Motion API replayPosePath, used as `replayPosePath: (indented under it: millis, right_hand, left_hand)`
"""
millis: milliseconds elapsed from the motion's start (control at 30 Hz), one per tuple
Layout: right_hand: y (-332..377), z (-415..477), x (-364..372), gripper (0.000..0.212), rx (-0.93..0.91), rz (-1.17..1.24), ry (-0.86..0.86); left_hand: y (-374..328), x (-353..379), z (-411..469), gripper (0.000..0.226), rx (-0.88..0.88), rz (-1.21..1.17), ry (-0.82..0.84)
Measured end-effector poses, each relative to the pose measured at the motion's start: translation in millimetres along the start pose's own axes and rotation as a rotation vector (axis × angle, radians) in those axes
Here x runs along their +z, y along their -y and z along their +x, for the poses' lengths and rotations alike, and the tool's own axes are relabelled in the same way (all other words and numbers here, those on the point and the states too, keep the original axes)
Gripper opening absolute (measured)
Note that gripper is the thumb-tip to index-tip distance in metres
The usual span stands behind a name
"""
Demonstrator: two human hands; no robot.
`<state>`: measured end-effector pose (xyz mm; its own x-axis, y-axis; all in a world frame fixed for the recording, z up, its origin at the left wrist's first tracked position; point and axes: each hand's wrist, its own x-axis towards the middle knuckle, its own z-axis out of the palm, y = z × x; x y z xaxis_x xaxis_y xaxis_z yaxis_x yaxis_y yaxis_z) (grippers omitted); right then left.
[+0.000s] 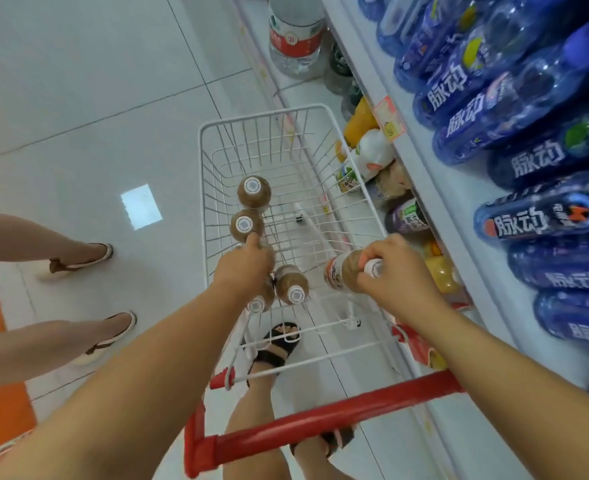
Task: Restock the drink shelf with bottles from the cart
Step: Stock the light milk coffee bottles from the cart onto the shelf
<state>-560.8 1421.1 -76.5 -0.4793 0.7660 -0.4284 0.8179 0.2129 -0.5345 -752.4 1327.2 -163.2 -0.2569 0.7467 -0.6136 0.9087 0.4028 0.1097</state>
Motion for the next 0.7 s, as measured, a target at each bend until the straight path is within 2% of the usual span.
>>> replayPosePath:
  millis: [133,267,400,533,700]
  right_hand:
    - [24,-29,-46,0.036,-0.035,0.083,-0.087]
    - [54,-65,-114,0.027,-0.133,0.165,-0.31]
    - [88,-111,-189,0.022,-0.326,0.184,-0.59]
    - [116,-166,-259,0.019,-0.481,0.123,-0.879]
    - [145,-251,-341,0.021,-0.612,0.106,-1.194]
  left_hand:
    - [-16,-53,-42,0.02,0.079,-0.108,-0.149]
    - [-45,-136,-99,0.02,0.207,-0.23,-0.404]
    - [-85,-226,-157,0.018,0.349,-0.369,-0.639]
    - [-126,-306,-213,0.015,0.587,-0.498,-0.947]
    - [-175,-393,-282,0.016,0.922,-0.496,-1.293]
